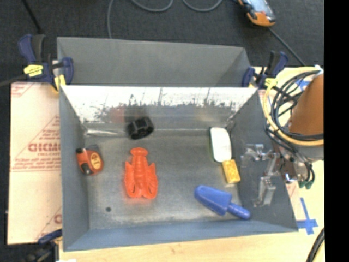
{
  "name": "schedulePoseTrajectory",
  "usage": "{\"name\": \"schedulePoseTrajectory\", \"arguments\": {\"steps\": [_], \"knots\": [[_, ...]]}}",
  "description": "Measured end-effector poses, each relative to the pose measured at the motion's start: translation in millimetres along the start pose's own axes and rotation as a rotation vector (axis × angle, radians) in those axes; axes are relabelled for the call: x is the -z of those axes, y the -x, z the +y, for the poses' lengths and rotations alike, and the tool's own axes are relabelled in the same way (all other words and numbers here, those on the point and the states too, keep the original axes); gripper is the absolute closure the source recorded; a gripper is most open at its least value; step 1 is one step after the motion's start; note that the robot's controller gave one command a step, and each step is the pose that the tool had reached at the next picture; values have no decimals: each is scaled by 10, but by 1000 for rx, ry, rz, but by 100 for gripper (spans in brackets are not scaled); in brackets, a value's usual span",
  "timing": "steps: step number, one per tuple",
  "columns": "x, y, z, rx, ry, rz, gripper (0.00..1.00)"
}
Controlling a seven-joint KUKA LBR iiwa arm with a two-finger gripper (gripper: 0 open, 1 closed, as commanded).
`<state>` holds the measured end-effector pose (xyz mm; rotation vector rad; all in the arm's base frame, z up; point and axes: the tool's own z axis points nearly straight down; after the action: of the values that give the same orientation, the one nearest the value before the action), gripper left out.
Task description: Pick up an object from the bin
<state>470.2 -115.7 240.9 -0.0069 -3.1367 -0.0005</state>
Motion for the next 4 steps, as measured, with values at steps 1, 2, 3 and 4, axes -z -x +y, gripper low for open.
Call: {"name": "schedulePoseTrajectory", "arguments": {"steps": [1, 2, 3, 4], "knots": [[43, 17, 7, 5, -2, -9, 0], [-791, 33, 105, -24, -3, -13, 0], [-1004, 40, 242, -72, 0, -6, 0], [-1022, 38, 184, -109, 0, -7, 0]]}}
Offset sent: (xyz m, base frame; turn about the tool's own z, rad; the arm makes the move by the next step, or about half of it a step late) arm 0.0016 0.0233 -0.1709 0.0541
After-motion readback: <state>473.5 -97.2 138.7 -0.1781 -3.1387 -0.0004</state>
